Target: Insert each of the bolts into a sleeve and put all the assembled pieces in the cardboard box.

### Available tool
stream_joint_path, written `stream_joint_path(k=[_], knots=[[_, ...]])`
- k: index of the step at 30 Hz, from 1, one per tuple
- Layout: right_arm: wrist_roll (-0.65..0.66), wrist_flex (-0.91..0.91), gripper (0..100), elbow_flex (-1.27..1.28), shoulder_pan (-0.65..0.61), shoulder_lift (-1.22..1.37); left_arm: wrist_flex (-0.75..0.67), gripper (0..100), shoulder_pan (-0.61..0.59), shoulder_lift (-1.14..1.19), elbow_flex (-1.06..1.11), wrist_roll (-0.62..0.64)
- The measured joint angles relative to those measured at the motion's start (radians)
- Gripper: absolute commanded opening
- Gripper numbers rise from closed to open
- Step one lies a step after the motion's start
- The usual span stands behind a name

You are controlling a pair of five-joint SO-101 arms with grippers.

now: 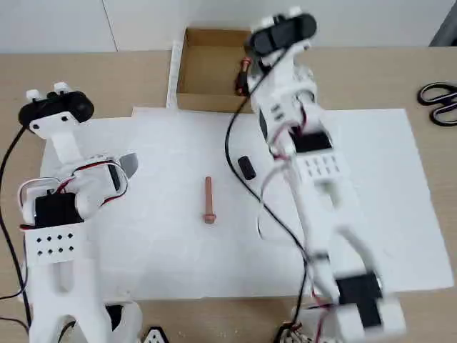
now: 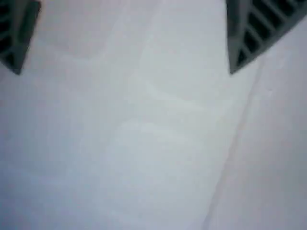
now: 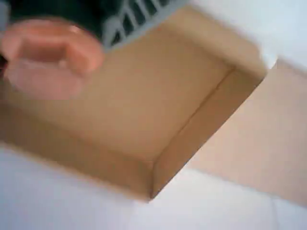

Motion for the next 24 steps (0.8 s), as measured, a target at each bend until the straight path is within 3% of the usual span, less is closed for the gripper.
stream_joint_path(k=[7, 16, 24], knots=[[-0.025, -0.147, 0.4, -0.371, -0.032, 0.489, 0.0, 26, 0.0, 0.0, 0.0, 0.0], [-0.057, -0.164, 0.6, -0.806, -0.046, 0.962, 0.0, 26, 0.0, 0.0, 0.029, 0.0], [-0.057, -0.147, 19.4, -0.959, -0.048, 1.137, 0.0, 26, 0.0, 0.0, 0.031, 0.0]])
